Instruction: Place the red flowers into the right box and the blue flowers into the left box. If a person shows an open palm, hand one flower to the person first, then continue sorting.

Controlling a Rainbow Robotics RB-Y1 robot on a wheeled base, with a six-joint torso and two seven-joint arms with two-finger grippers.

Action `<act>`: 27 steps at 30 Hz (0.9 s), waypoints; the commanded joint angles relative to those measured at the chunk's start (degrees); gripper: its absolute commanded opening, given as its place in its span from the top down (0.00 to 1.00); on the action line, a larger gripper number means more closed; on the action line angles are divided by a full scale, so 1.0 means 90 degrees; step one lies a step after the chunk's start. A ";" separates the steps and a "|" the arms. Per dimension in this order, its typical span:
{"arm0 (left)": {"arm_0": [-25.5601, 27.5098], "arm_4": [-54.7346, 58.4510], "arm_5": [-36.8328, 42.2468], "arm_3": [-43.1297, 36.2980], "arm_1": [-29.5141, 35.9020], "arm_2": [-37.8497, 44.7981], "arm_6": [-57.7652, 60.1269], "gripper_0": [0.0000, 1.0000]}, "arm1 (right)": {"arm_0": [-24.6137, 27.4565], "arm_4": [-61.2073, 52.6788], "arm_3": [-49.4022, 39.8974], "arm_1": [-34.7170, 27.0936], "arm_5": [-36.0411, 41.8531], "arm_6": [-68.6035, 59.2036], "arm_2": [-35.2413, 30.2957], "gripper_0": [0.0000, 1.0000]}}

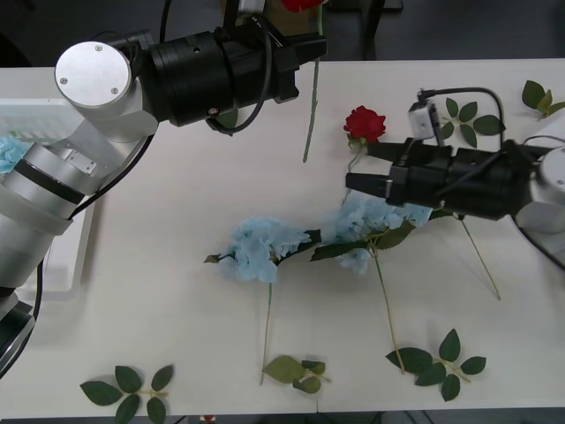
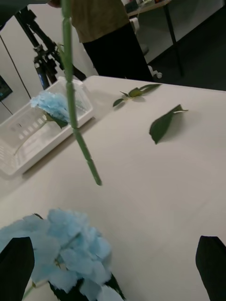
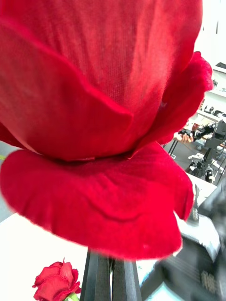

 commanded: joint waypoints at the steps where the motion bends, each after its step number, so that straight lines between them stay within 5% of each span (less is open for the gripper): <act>1: 0.0044 0.0023 -0.0049 -0.0189 -0.0073 0.0032 0.0102 1.00 | -0.0434 -0.1119 -0.0248 0.0167 -0.0475 -0.0154 0.0755 0.00; 21: 0.0044 0.0052 -0.0049 -0.0189 -0.0034 0.0032 0.0102 1.00 | -0.0766 -0.1939 -0.0239 0.1076 -0.1764 -0.0154 0.0716 0.00; 22: 0.0044 0.0052 -0.0049 -0.0189 -0.0034 0.0032 0.0102 1.00 | -0.0776 -0.1939 -0.0239 0.1076 -0.1773 -0.0154 0.0716 0.09; 26: 0.0044 0.0062 -0.0049 -0.0189 -0.0034 0.0032 0.0111 1.00 | -0.0776 -0.2037 -0.0239 0.1066 -0.1842 -0.0154 0.0716 0.86; 27: 0.0044 0.0062 -0.0049 -0.0189 -0.0034 0.0032 0.0111 1.00 | -0.0776 -0.2144 -0.0248 0.1066 -0.1851 -0.0154 0.0716 0.98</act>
